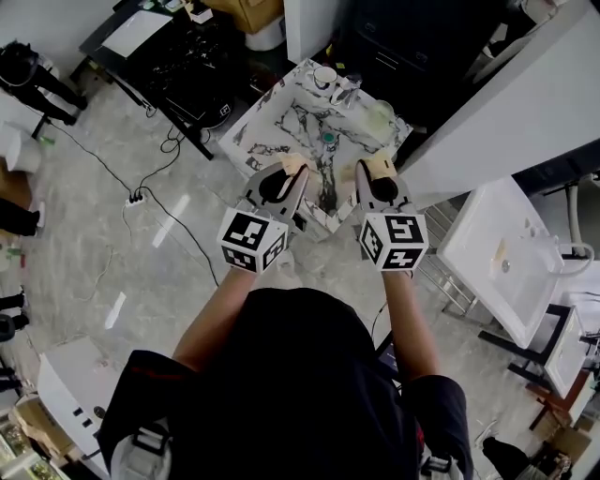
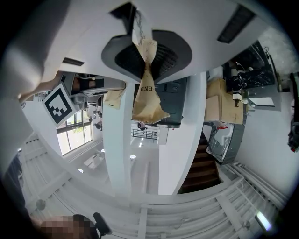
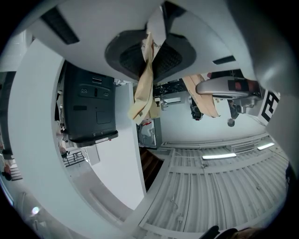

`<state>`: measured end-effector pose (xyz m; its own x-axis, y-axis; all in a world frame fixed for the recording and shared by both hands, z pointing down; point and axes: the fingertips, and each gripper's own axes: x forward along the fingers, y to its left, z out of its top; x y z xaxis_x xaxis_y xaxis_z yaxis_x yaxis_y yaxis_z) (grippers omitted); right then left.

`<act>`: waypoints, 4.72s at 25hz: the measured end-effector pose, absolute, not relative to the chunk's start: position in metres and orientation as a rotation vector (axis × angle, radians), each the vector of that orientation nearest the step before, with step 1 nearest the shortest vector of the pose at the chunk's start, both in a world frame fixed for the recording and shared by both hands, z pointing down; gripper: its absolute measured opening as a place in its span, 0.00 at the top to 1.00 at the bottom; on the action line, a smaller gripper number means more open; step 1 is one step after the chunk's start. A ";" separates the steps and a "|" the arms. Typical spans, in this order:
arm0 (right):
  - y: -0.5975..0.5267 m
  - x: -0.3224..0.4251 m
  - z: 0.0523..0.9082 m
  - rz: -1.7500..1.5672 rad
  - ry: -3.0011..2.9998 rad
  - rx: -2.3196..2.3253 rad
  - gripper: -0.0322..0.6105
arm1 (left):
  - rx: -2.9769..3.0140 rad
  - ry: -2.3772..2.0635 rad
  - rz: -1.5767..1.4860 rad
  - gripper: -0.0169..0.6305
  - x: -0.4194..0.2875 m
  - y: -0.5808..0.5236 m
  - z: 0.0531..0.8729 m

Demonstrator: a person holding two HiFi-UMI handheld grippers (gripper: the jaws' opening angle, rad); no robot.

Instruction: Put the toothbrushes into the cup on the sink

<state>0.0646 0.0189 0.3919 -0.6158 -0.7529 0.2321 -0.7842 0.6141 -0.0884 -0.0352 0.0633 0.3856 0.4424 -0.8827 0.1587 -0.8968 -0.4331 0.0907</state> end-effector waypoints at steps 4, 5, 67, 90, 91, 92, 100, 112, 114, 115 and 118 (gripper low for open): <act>-0.002 0.047 0.392 0.277 -2.653 1.294 0.86 | 2.543 -1.535 0.138 0.91 -0.048 0.041 0.387; -0.007 0.043 0.394 0.282 -2.649 1.296 0.86 | 2.543 -1.528 0.137 0.91 -0.052 0.035 0.388; -0.229 0.126 0.440 0.388 -2.514 1.465 0.86 | 2.459 -1.361 0.257 0.91 0.016 -0.134 0.459; -0.270 0.123 0.507 0.413 -2.455 1.323 0.86 | 2.347 -1.410 0.311 0.91 0.031 -0.160 0.491; -0.271 0.122 0.510 0.415 -2.452 1.316 0.86 | 2.344 -1.412 0.312 0.91 0.031 -0.161 0.491; -0.271 0.121 0.513 0.417 -2.449 1.310 0.86 | 2.341 -1.414 0.312 0.91 0.031 -0.162 0.492; -0.270 0.122 0.531 0.444 -2.418 1.285 0.86 | 2.324 -1.412 0.322 0.91 0.032 -0.160 0.498; -0.268 0.118 0.537 0.473 -2.412 1.263 0.86 | 2.321 -1.397 0.327 0.91 0.034 -0.155 0.501; -0.268 0.118 0.537 0.477 -2.411 1.261 0.86 | 2.321 -1.396 0.327 0.91 0.033 -0.155 0.501; -0.268 0.117 0.538 0.480 -2.410 1.259 0.85 | 2.320 -1.396 0.326 0.91 0.032 -0.155 0.502; -0.268 0.115 0.540 0.488 -2.409 1.253 0.81 | 2.316 -1.391 0.323 0.91 0.030 -0.156 0.502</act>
<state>0.1146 -0.2681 0.5397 -0.5301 -0.6985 0.4807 -0.8306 0.5419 -0.1284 0.0303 -0.1561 0.5019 0.4731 -0.7840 0.4020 -0.8809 -0.4129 0.2315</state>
